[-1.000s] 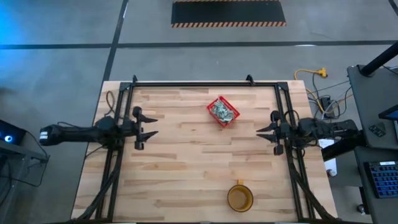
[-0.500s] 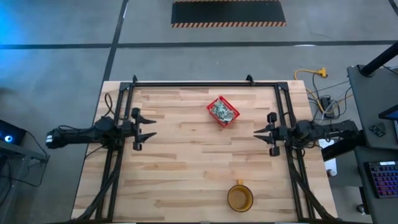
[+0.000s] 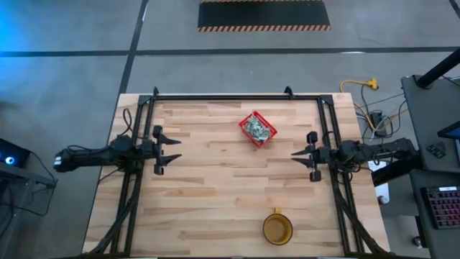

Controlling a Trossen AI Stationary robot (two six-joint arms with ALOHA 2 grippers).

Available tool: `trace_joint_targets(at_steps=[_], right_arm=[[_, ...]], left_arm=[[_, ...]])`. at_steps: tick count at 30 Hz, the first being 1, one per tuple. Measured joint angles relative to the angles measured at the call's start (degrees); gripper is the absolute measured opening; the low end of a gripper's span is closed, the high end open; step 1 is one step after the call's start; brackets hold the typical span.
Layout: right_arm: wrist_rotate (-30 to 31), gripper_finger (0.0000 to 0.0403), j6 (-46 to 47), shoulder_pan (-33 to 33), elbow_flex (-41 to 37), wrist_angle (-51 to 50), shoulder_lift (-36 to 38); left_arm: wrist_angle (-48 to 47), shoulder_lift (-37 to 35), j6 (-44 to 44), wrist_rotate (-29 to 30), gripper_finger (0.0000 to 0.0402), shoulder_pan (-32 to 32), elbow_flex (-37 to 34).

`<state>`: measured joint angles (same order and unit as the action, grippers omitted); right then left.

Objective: Pick and place Stevia / Truvia into bins
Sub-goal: Return to Home Position

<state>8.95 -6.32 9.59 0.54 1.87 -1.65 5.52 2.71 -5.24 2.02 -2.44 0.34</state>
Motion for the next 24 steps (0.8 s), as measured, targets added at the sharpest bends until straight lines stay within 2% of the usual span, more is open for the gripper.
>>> trace_joint_targets(at_steps=[11, 24], right_arm=[[0.02, 0.0057, 1.41, 0.0, 0.0, 0.03, -3.94], [0.02, 0.0057, 1.64, 0.0, 0.0, 0.02, -4.13]], left_arm=[[-0.11, 4.0, 0.4, 0.0, 0.0218, 0.0, 0.0], [-0.1, 7.69, 0.38, -0.01, 0.0218, 0.0, -0.02]])
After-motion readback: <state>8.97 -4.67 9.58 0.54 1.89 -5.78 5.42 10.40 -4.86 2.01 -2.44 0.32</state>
